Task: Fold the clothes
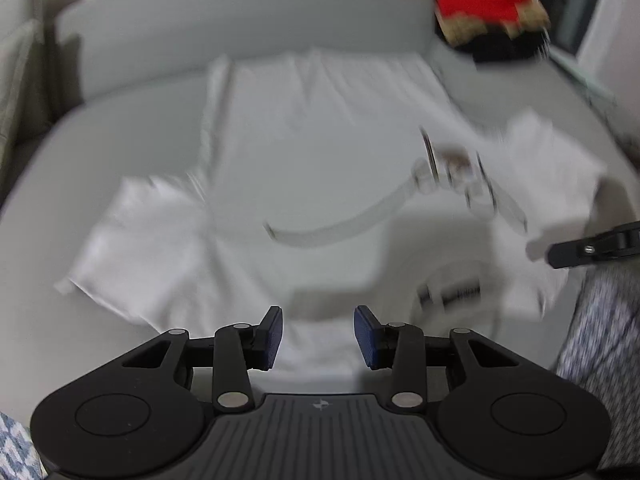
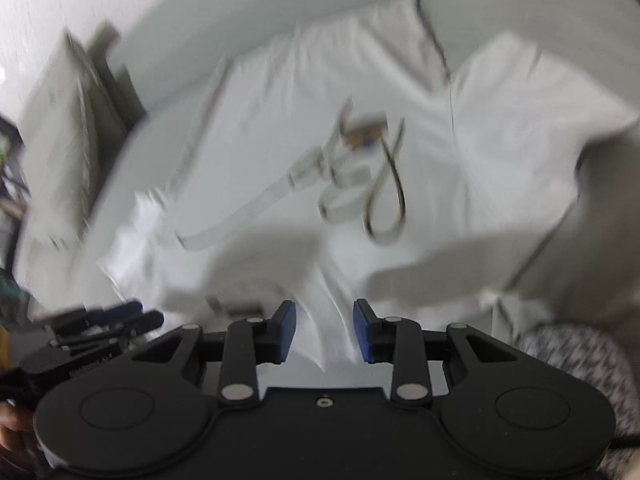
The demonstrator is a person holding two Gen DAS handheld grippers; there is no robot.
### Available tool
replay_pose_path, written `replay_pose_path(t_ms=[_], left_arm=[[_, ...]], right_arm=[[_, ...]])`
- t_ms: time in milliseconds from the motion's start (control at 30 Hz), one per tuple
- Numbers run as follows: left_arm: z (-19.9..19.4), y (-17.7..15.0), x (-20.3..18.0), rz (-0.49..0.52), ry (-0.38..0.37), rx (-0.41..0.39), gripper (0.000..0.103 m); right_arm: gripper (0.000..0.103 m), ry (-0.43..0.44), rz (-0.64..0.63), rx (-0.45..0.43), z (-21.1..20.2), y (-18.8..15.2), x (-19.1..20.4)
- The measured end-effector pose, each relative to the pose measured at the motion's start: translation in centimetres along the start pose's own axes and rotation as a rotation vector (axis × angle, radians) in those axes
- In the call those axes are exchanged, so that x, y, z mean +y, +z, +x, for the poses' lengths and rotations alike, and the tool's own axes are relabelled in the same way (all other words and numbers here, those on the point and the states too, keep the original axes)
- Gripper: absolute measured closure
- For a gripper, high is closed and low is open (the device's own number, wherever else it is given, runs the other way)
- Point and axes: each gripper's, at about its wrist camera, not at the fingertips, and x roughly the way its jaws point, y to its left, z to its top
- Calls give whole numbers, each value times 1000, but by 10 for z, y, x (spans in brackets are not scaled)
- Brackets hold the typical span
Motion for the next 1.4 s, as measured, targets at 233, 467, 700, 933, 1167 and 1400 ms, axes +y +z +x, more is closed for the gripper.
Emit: replay_pose_path(t_ms=[233,467,700,933,1167,1400], left_arm=[[-56,63,9,-8,-23,-235,60],[22,104,15,-34,1,-180,63],[140,118,33,-78,114,-53,76],[197,110,46,-118,135,-34,76],[203,105,53,-126,137,-35,75],[209,109,50,-119,142,-32,74]], right_arm=[[60,144,43,-219,-69,62,22],[45,91,87,-268,-26,135,4],[67,-107,125,-244,78,188,-57],[67,-175,174,-188,138,215,-96],[58,-308,39,-145,175,218,-87],[100,-317,24,-231,174,204,-86]])
